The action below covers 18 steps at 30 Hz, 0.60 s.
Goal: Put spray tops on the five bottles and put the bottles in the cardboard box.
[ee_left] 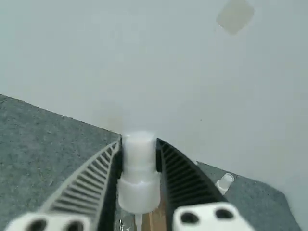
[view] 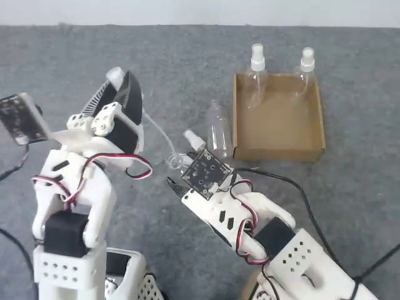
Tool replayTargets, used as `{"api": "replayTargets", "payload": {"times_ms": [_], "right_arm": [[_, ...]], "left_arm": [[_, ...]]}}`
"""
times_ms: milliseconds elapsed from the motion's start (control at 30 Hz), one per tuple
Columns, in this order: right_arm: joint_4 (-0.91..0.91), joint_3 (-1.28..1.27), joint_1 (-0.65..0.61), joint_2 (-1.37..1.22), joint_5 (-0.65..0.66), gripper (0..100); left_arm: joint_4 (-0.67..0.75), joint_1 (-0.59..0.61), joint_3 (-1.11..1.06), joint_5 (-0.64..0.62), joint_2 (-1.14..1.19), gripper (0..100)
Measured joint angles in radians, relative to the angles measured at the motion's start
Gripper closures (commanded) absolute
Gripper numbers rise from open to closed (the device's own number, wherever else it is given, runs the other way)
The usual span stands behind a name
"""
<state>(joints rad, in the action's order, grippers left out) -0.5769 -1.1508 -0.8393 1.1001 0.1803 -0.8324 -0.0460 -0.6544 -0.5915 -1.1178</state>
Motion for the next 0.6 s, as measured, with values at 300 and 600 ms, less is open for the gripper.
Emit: {"api": "replayTargets", "payload": {"times_ms": [300,600], "right_arm": [[0.0,0.0,0.0,0.0,-0.046,99.3],[0.077,-0.092,0.0,0.0,-0.14,99.3]], "left_arm": [[-0.066,-0.026,-0.034,0.002,-0.003,99],[-0.16,-0.163,-0.176,0.181,-0.002,99]]}}
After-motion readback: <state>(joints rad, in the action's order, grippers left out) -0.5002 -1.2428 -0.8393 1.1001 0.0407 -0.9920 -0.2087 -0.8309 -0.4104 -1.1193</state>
